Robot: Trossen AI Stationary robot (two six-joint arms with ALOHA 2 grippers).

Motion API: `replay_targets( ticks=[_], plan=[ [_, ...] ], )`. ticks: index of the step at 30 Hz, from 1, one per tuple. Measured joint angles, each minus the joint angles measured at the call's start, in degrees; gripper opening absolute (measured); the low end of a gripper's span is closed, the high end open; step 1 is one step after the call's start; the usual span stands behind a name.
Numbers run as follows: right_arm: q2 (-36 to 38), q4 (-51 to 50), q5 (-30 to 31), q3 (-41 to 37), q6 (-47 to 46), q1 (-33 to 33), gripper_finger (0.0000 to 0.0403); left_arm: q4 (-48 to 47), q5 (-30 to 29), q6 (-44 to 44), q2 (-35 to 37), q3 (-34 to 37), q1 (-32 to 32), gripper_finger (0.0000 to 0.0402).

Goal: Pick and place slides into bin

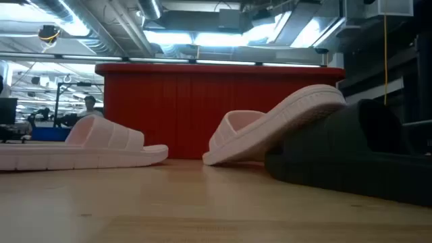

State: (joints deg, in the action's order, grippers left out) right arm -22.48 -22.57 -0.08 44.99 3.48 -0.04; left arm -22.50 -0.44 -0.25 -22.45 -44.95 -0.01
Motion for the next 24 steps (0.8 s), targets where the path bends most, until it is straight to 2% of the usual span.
replay_targets(
  ticks=[24],
  plan=[
    [0.0,0.0,0.0,0.0,0.0,0.0,0.0064,0.0,0.0,0.0,0.0,0.0,0.0,0.001]
  ],
)
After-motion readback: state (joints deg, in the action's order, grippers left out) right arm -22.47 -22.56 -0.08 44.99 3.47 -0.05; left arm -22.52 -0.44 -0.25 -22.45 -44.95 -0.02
